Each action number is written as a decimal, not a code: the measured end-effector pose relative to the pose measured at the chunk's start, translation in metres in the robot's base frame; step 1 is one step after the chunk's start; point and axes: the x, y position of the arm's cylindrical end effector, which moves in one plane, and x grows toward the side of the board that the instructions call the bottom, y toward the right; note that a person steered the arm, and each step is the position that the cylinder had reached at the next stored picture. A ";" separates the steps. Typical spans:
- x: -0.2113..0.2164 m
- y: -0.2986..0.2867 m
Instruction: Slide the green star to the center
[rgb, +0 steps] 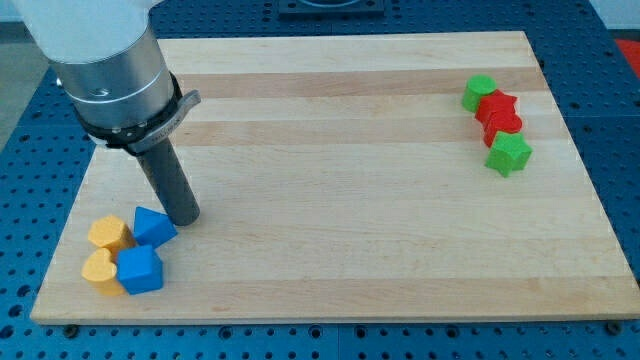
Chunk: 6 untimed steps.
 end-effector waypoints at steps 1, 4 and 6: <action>0.002 -0.003; 0.014 -0.011; 0.003 0.053</action>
